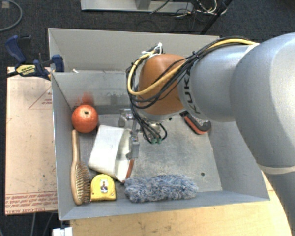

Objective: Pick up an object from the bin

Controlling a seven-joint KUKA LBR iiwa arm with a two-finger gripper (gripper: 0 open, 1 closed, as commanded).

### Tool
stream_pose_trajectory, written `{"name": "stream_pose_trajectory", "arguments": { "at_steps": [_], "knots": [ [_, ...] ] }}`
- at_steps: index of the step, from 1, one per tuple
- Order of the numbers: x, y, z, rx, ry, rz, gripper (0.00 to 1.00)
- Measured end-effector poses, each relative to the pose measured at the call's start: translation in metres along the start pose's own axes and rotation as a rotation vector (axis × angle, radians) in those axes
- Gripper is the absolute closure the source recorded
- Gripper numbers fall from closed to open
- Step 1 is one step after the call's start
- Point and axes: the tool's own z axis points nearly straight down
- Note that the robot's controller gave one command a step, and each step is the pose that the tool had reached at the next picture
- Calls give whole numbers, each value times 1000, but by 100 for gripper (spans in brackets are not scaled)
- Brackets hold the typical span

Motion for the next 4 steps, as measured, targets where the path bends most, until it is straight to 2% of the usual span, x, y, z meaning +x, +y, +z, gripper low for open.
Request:
{"name": "stream_pose_trajectory", "arguments": {
  "at_steps": [1,3,4],
  "knots": [
    [-16,-13,23,-3,-22,156,100],
    [-16,-13,22,-3,-21,156,100],
    [26,-19,6,1,-32,-199,100]
  ]
}}
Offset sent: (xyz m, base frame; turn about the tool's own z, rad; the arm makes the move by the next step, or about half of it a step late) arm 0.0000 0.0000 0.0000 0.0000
